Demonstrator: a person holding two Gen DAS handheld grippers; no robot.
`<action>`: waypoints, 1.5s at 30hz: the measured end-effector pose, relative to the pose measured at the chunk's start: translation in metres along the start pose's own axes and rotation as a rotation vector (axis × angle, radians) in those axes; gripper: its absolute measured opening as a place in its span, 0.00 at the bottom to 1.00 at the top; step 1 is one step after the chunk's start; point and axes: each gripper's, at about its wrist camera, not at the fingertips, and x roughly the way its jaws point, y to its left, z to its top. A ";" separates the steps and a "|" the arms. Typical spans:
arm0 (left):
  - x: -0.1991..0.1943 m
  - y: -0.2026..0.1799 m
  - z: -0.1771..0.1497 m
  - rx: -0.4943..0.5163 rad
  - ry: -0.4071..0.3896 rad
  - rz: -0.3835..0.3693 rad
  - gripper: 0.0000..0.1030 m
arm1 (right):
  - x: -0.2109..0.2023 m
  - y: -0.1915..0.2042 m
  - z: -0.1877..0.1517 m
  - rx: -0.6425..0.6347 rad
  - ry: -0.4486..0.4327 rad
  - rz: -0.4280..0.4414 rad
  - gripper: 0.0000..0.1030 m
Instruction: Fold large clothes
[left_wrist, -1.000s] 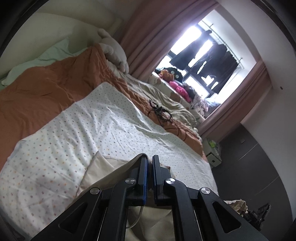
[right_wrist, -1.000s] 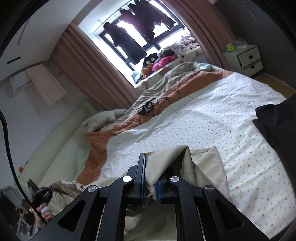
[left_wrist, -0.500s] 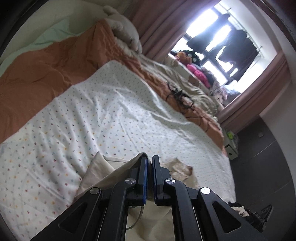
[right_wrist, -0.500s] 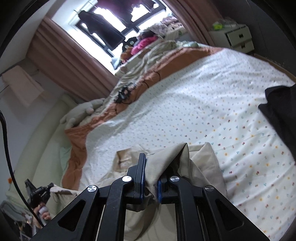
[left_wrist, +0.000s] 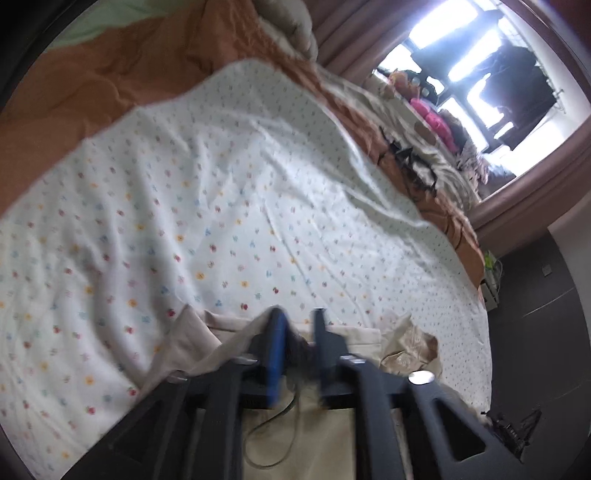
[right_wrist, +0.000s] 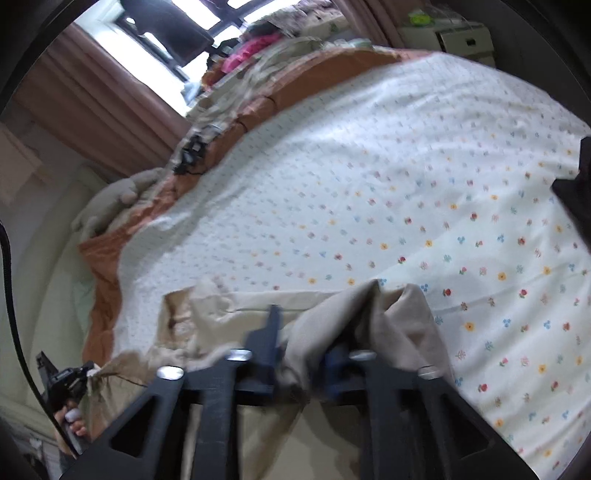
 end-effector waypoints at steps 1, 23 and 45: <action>0.002 0.000 0.000 -0.002 0.007 -0.007 0.51 | 0.004 -0.001 0.000 0.012 0.002 -0.012 0.67; 0.060 -0.046 -0.096 0.390 0.252 0.172 0.66 | 0.067 0.136 -0.081 -0.357 0.253 0.012 0.72; 0.035 -0.081 -0.058 0.491 0.047 0.218 0.00 | 0.054 0.157 -0.066 -0.427 0.127 -0.039 0.05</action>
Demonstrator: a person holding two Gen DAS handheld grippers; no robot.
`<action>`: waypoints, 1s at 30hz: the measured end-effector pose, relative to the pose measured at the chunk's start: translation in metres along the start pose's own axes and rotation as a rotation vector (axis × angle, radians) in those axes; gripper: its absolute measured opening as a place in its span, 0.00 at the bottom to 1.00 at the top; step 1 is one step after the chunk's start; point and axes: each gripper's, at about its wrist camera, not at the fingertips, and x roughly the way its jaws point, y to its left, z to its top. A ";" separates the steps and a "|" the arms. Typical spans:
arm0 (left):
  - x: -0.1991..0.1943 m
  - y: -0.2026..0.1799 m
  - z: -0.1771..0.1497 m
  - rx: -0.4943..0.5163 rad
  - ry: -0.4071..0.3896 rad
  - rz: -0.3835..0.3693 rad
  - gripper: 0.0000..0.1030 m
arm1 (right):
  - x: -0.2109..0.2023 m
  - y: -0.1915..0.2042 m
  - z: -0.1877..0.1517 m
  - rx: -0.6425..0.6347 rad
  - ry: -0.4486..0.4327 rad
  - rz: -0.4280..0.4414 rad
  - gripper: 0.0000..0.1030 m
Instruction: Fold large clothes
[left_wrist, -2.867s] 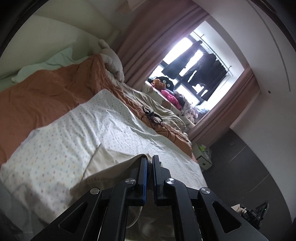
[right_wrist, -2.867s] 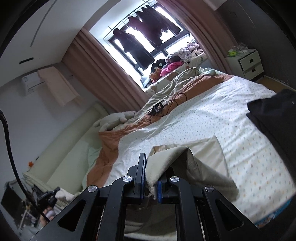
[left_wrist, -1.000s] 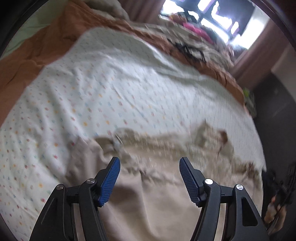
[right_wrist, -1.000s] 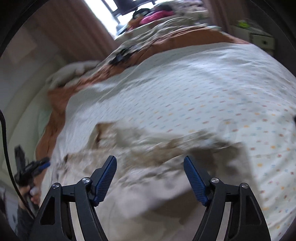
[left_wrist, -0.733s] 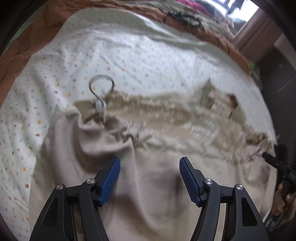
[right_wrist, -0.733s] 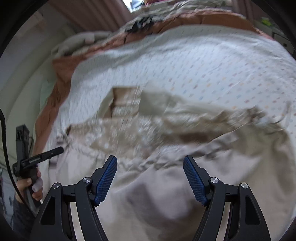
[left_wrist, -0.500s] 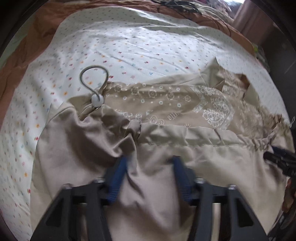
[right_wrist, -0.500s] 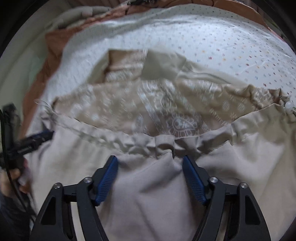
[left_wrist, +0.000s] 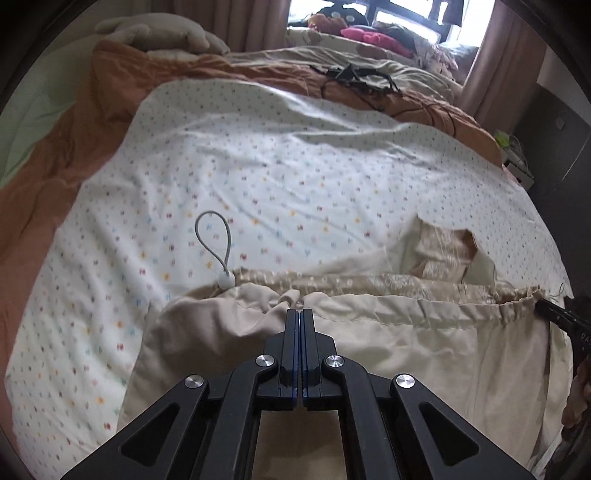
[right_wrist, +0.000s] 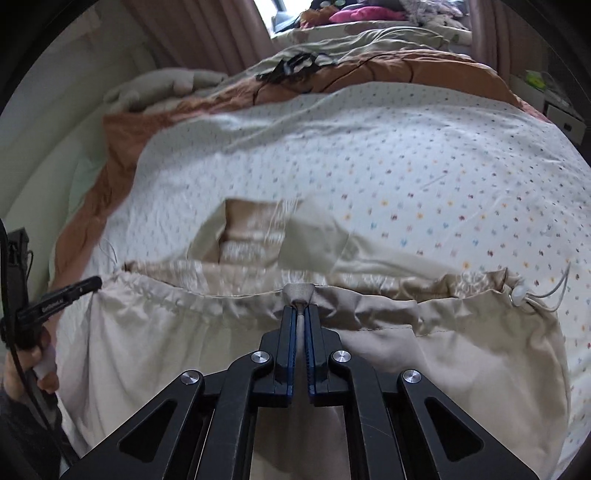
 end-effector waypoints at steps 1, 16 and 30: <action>0.002 0.000 0.001 0.000 -0.001 -0.001 0.00 | 0.002 0.000 0.002 0.008 -0.007 -0.002 0.05; 0.085 0.010 -0.016 -0.010 0.120 0.009 0.01 | 0.088 -0.022 -0.012 0.086 0.102 -0.058 0.05; -0.012 0.042 -0.040 -0.143 0.051 -0.079 0.72 | 0.007 0.007 -0.027 0.090 0.056 -0.032 0.51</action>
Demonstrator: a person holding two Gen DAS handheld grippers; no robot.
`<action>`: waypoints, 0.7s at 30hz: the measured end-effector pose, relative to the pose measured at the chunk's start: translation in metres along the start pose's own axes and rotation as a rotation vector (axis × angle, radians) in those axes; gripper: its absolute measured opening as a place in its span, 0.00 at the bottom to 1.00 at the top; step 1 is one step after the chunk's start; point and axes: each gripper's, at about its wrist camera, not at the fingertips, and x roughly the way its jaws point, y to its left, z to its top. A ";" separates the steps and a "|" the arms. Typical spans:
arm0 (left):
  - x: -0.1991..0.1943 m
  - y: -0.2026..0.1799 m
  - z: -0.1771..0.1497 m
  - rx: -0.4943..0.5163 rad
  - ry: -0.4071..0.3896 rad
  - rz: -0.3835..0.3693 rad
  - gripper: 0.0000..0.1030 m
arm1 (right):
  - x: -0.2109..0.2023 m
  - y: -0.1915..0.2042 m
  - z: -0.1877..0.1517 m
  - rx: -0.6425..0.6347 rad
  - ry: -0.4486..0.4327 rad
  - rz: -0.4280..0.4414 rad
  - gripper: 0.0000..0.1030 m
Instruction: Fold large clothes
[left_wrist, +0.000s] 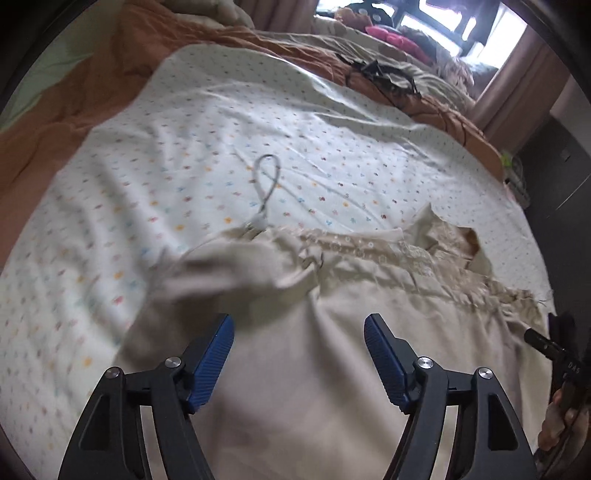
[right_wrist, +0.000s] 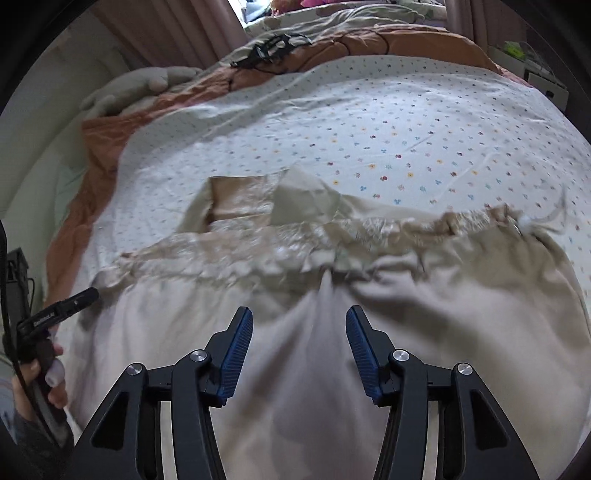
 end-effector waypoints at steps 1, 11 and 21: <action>-0.008 0.006 -0.006 -0.014 -0.004 -0.002 0.72 | -0.007 0.002 -0.006 -0.003 -0.005 0.003 0.51; -0.059 0.074 -0.058 -0.144 -0.027 0.000 0.72 | -0.046 0.031 -0.063 -0.005 -0.020 0.042 0.51; -0.093 0.132 -0.110 -0.256 -0.038 -0.021 0.72 | -0.061 0.061 -0.113 -0.007 -0.022 0.062 0.48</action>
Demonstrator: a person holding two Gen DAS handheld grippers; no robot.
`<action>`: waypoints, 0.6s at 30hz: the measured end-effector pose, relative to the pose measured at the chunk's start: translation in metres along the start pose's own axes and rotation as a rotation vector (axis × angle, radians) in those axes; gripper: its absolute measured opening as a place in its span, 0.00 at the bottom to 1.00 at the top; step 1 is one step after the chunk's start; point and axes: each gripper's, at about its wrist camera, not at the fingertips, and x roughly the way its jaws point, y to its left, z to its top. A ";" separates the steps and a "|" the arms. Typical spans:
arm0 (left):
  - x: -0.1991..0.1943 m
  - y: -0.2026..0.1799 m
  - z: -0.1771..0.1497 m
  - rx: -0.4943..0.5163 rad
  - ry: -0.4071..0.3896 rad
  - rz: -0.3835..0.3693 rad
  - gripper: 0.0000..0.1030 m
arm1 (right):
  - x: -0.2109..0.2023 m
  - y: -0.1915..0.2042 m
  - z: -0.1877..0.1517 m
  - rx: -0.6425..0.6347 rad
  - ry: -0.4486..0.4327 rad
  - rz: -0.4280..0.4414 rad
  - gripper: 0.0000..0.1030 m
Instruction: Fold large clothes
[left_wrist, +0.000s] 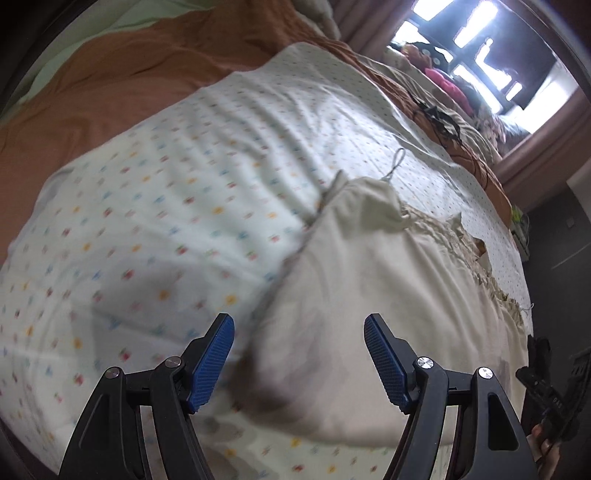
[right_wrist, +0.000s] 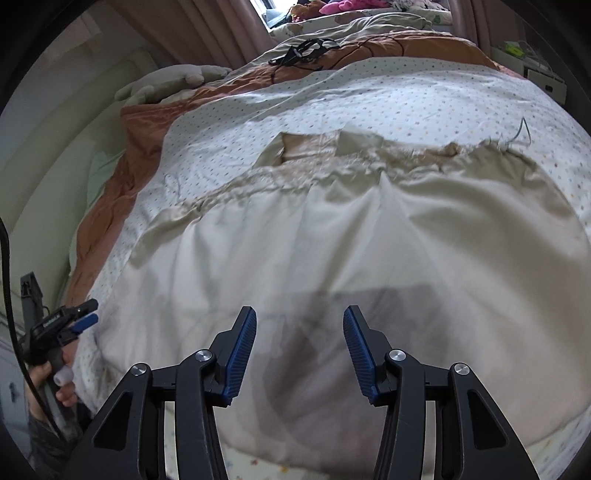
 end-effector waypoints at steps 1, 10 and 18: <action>-0.003 0.007 -0.004 -0.014 0.001 -0.004 0.72 | 0.000 0.003 -0.006 0.001 0.003 0.002 0.48; 0.001 0.038 -0.039 -0.115 0.073 -0.106 0.70 | -0.001 0.020 -0.042 -0.010 0.035 0.029 0.41; 0.016 0.040 -0.048 -0.150 0.112 -0.191 0.65 | 0.010 0.020 -0.065 -0.012 0.090 0.028 0.37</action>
